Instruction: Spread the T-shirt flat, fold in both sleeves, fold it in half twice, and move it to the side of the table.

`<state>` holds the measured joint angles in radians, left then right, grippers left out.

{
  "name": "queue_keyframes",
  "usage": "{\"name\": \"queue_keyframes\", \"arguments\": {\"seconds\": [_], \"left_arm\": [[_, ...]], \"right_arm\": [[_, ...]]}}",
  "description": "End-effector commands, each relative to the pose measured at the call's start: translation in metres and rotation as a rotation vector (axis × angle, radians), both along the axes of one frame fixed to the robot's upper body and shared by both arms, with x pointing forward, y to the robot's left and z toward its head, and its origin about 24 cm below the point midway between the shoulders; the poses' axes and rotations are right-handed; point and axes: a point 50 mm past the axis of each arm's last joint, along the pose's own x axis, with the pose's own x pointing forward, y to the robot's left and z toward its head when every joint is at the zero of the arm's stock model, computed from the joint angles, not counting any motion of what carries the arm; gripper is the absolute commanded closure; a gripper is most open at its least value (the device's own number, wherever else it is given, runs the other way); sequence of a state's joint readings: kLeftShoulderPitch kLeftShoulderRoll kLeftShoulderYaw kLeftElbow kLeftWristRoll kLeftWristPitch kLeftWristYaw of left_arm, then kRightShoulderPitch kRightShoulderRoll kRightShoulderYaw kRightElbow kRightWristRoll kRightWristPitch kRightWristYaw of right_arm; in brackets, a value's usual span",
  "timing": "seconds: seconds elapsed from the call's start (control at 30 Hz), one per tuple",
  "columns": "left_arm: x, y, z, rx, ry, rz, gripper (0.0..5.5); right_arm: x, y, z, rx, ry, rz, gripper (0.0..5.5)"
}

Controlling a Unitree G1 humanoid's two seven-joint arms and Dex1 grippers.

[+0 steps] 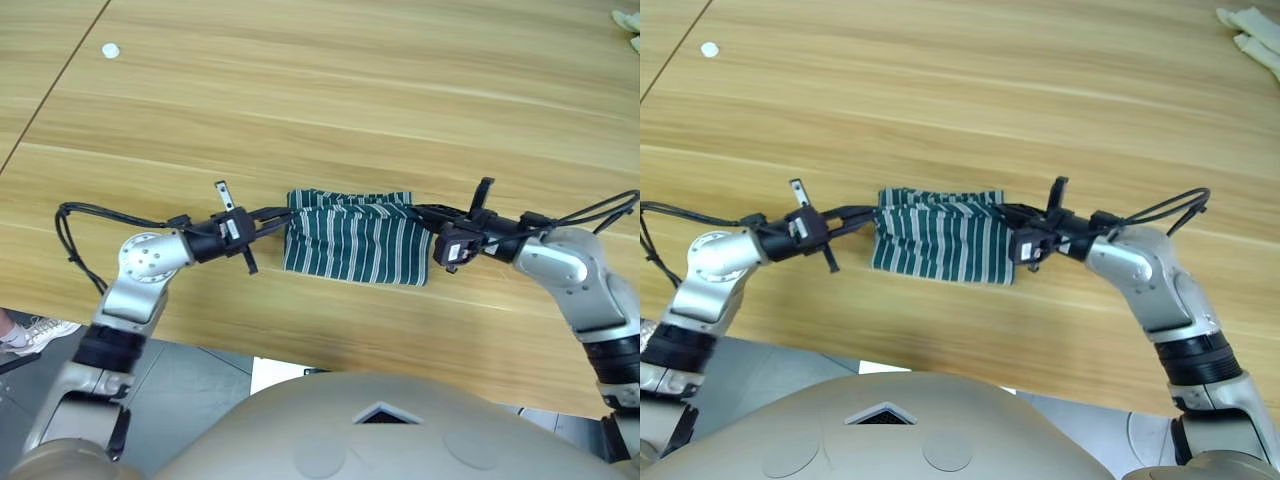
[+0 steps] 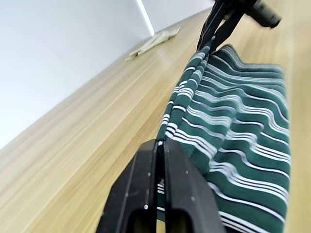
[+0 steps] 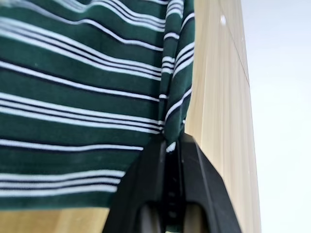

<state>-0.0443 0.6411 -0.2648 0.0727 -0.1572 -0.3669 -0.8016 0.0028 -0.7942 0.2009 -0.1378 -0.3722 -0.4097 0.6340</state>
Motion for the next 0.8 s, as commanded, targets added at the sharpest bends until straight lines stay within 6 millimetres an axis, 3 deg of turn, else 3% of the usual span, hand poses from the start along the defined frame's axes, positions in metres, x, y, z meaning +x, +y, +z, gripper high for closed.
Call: {"name": "queue_keyframes", "arguments": {"seconds": [0.03,0.23,0.4,0.6,0.8], "left_arm": [[0.021,-0.004,-0.011,0.055,-0.011,0.061,5.48],[0.043,-0.011,-0.045,0.169,0.072,0.121,5.48],[0.048,-0.010,-0.063,0.187,0.178,0.160,4.56],[0.060,-0.008,-0.055,0.049,0.222,0.243,3.60],[0.072,0.005,-0.059,-0.033,0.309,0.388,2.74]], "right_arm": [[0.019,0.001,-0.007,-0.032,-0.020,-0.042,5.41],[0.031,0.010,-0.035,-0.088,0.015,-0.058,5.41],[0.055,0.012,-0.047,0.022,0.014,-0.175,4.37],[0.088,0.025,-0.041,0.315,-0.031,-0.341,3.28],[0.108,0.025,-0.056,0.497,0.140,-0.514,2.28]]}}
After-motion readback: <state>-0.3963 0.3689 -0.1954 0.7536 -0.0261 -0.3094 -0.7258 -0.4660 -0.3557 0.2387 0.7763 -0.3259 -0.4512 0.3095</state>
